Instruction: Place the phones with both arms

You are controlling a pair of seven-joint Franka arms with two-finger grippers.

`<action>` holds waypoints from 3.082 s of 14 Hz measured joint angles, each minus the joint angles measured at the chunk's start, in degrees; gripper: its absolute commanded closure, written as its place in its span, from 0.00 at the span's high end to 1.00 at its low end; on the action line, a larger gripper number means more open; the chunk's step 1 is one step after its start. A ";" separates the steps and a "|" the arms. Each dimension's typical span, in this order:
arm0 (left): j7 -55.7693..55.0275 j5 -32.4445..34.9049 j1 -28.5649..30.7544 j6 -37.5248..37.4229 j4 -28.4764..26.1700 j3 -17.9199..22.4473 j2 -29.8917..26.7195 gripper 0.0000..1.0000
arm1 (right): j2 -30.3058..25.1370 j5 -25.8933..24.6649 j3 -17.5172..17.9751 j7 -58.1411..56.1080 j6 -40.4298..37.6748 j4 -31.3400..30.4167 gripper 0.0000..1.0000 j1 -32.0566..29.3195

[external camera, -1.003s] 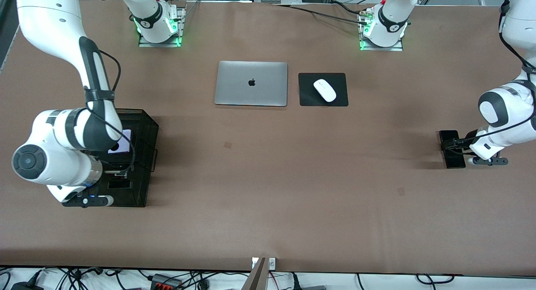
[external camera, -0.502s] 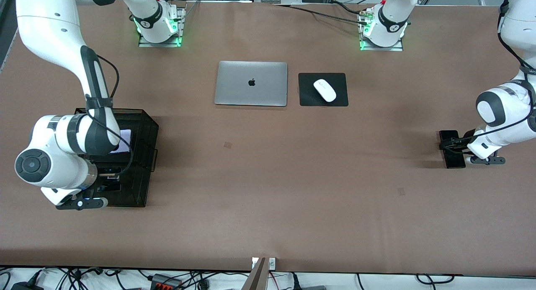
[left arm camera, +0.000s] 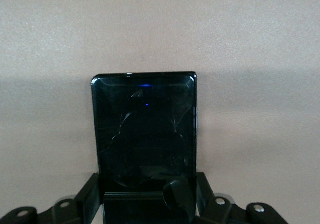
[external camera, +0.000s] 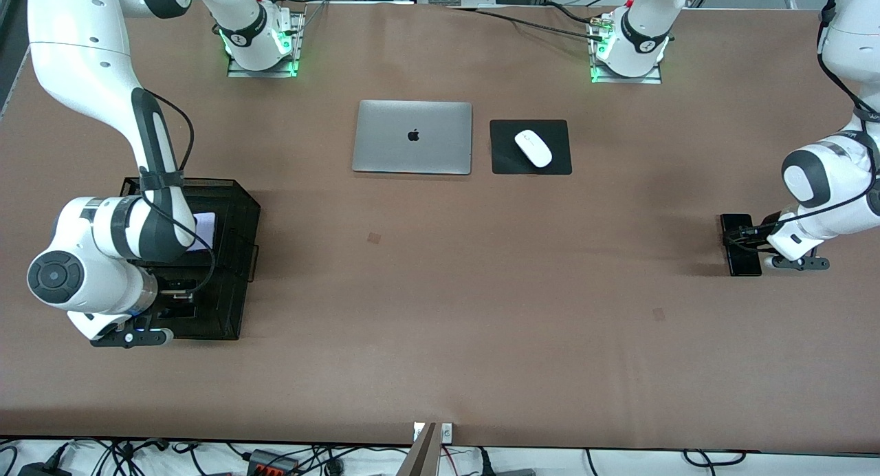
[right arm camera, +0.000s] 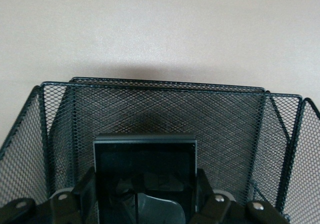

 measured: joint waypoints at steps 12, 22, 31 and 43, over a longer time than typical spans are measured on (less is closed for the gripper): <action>-19.88 -10.67 -18.42 -17.65 4.40 -1.33 -5.70 0.53 | -2.77 0.00 0.48 0.00 0.91 -1.64 1.00 -0.10; -59.58 -35.52 -42.07 -23.24 20.84 -0.28 0.22 0.53 | -12.15 2.48 0.56 0.01 -10.09 -1.57 1.00 -0.50; -74.19 -51.29 -62.24 -4.21 40.14 10.25 15.07 0.53 | -12.14 2.76 0.53 0.02 -10.08 -1.97 1.00 -0.99; -43.41 -46.56 -77.54 1.46 50.44 20.40 27.16 0.53 | -12.09 3.00 1.54 0.02 -10.10 -2.07 1.00 -0.33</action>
